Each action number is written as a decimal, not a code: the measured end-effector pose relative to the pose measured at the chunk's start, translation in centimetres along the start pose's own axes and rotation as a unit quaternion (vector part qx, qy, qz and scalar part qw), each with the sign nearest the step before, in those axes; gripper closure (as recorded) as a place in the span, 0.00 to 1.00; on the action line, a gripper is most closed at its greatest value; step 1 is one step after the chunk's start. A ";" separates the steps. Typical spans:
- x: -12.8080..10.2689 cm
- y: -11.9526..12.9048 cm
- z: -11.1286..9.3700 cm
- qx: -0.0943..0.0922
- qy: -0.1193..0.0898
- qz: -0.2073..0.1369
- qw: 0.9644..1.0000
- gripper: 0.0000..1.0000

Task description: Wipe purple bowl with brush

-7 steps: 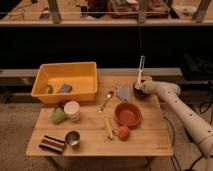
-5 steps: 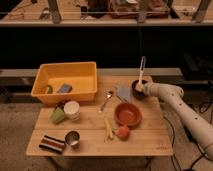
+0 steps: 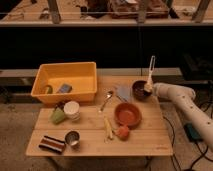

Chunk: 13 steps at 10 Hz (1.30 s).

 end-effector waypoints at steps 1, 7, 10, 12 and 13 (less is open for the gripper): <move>0.2 0.3 0.5 -0.006 0.004 0.000 1.000 0.83; 2.0 -0.4 6.3 -0.008 0.015 -0.003 1.000 0.83; 1.7 -2.2 7.2 0.009 0.016 -0.006 1.000 0.83; 0.9 -3.5 6.0 0.025 0.015 -0.010 1.000 0.83; 0.4 -3.9 5.2 0.030 0.014 -0.011 0.999 0.83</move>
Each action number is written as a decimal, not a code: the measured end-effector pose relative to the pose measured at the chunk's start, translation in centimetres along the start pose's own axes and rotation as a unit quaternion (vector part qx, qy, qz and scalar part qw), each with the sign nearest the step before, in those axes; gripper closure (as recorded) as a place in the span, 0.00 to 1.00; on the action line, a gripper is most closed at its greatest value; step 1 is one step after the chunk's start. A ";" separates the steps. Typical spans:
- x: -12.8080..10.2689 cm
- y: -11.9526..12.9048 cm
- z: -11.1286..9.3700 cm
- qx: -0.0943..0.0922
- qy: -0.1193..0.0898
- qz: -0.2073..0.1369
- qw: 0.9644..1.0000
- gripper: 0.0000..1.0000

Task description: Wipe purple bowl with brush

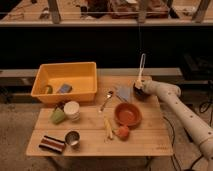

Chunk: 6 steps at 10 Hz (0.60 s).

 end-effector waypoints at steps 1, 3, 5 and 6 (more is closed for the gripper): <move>-0.1 -0.3 -0.6 0.003 0.000 -0.002 1.000 0.83; -0.5 -0.5 -2.5 0.004 -0.004 -0.009 1.000 0.83; -0.5 0.5 -3.8 -0.007 -0.004 -0.013 1.000 0.83; -0.3 1.4 -4.4 -0.018 -0.001 -0.017 1.000 0.83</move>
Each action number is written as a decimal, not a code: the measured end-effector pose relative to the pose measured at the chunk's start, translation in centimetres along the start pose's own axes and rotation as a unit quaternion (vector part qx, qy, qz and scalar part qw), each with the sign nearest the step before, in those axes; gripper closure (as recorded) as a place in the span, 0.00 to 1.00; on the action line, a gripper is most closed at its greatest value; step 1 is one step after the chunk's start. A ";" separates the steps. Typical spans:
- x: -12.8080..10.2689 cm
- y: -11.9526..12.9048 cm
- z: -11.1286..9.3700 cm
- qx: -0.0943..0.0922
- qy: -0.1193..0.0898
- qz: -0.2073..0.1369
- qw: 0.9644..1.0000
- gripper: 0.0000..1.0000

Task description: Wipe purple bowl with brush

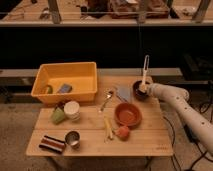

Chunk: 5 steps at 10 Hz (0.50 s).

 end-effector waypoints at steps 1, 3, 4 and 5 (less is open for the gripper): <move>0.0 0.9 -0.3 -0.010 0.001 -0.002 1.000 0.83; 0.5 3.6 -0.5 -0.039 0.009 -0.006 0.999 0.83; 1.1 4.2 0.2 -0.047 0.012 -0.008 0.999 0.83; 1.3 4.4 0.5 -0.049 0.013 -0.008 0.999 0.83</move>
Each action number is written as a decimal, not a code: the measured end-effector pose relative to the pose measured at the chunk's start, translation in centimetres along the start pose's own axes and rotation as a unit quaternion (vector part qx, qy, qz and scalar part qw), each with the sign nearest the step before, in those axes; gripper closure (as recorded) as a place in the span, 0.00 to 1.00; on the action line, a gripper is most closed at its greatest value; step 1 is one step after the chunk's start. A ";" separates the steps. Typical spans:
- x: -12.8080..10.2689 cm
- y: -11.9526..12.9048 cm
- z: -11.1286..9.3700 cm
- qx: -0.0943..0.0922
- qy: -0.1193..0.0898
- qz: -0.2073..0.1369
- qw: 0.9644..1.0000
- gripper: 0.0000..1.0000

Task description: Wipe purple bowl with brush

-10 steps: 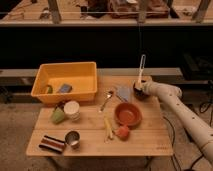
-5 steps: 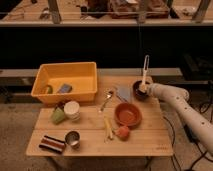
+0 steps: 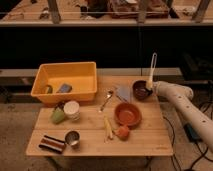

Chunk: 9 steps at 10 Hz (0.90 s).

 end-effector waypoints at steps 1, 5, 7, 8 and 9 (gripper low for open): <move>1.1 -0.5 2.2 0.001 0.006 0.005 1.000 0.83; 1.1 -4.6 5.5 0.028 0.003 0.005 1.000 0.83; 0.5 -6.1 6.0 0.044 -0.004 0.002 0.999 0.83; 0.0 -7.0 6.0 0.055 -0.007 -0.001 0.998 0.83; -0.2 -7.3 5.1 0.062 -0.006 -0.002 0.998 0.83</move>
